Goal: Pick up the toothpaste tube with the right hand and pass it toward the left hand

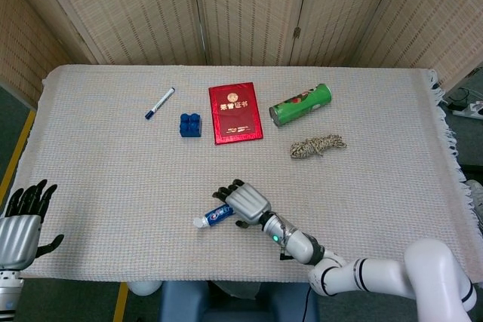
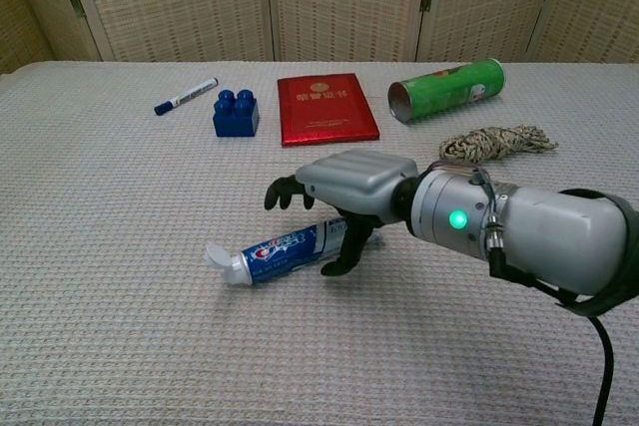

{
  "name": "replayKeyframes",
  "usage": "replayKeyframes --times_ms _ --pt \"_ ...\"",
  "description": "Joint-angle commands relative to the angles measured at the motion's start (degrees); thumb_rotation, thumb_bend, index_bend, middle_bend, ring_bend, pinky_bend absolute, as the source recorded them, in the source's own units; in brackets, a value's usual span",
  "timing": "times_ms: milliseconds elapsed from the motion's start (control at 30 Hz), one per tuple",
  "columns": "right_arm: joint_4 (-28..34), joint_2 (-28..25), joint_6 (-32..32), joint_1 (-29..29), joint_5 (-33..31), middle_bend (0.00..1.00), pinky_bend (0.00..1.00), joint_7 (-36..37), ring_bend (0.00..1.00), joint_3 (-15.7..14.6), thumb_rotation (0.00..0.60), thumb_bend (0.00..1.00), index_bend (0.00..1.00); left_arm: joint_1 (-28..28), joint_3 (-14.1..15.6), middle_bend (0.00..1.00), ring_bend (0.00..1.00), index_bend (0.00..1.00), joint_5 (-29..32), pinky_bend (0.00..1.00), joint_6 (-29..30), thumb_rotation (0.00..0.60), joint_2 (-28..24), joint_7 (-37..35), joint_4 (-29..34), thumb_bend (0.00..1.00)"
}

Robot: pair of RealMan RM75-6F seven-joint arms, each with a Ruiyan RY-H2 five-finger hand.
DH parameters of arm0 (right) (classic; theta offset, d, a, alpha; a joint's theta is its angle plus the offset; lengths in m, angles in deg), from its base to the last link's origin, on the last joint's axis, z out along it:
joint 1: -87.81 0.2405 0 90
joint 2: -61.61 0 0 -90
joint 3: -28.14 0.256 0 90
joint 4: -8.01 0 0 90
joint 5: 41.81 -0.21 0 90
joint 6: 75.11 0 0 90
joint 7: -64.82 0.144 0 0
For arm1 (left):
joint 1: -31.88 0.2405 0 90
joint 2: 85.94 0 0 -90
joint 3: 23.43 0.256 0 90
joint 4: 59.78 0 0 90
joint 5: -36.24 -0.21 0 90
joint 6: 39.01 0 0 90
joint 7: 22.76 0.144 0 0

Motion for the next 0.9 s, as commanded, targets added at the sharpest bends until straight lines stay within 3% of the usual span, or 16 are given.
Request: replayKeyframes --times_ms 33,267,533,900 --pt "-1.0 0.8 0.0 0.5 0.0 0.26 0.19 -0.3 0.28 -0.1 0.6 0.27 0.26 0.0 0.0 0.05 0.08 0.05 0.1 0.0 -0.1 0.6 0.0 0.0 0.0 0.25" --pt "-2.7 2.4 -0.3 1.6 -0.7 0.3 0.23 -1.0 0.32 0.1 0.6 0.27 0.34 0.1 0.1 0.05 0.08 0.05 0.2 0.0 -0.2 0.6 0.0 -0.2 -0.2 0.25" --pt "-4.1 3.5 -0.6 2.5 -1.8 0.34 0.28 -1.5 0.37 0.4 0.6 0.36 0.41 0.1 0.2 0.05 0.08 0.06 0.2 0.0 -0.2 0.6 0.0 -0.7 -0.7 0.25" --pt "-5.4 4.8 -0.6 3.1 -2.8 0.36 0.31 -2.4 0.38 0.1 0.6 0.37 0.43 0.2 0.3 0.05 0.08 0.06 0.5 0.0 -0.3 0.6 0.2 -1.4 -1.5 0.25"
